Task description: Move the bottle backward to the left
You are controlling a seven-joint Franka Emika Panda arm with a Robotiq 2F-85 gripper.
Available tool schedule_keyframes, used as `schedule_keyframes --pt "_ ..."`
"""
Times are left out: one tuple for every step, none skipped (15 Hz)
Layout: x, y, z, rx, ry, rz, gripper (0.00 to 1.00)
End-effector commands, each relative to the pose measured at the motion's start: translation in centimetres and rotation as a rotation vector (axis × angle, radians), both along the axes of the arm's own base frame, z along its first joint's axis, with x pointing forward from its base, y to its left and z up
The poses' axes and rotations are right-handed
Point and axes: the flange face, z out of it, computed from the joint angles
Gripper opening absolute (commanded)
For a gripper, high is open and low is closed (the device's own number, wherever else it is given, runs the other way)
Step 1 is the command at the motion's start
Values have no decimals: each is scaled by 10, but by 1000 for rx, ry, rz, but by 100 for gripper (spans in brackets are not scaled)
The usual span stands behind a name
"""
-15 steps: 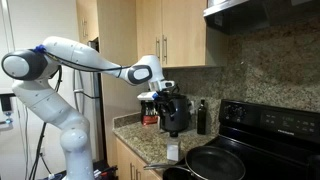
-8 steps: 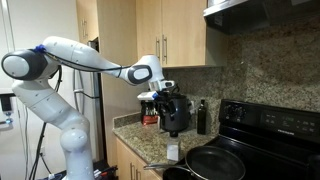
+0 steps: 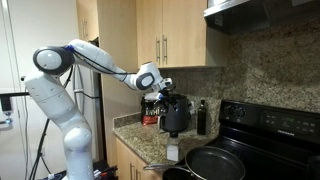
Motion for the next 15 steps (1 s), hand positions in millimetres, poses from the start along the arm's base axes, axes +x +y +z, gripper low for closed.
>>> schedule_keyframes --pt "2 1 -3 0 8 2 100" --pt "1 0 -1 0 5 -1 100" --pt "-1 -3 2 1 -1 -6 100" --pt "8 -2 -7 -10 -6 -21 100" --pt "20 5 -19 19 -36 -21 100" --pt "33 10 -23 35 -87 -41 100" --pt "44 14 -26 64 -131 -52 100" --pt "59 18 -28 79 -191 -71 100" --pt "72 19 -29 74 -244 -78 100" --pt "89 14 -28 65 -297 -99 100" --pt "101 5 -24 59 -322 -131 100" --pt "69 20 -27 66 -274 -87 100" --pt "79 18 -29 68 -281 -100 100" --pt "80 17 -33 68 -275 -100 100" --pt "79 18 -32 69 -275 -100 100"
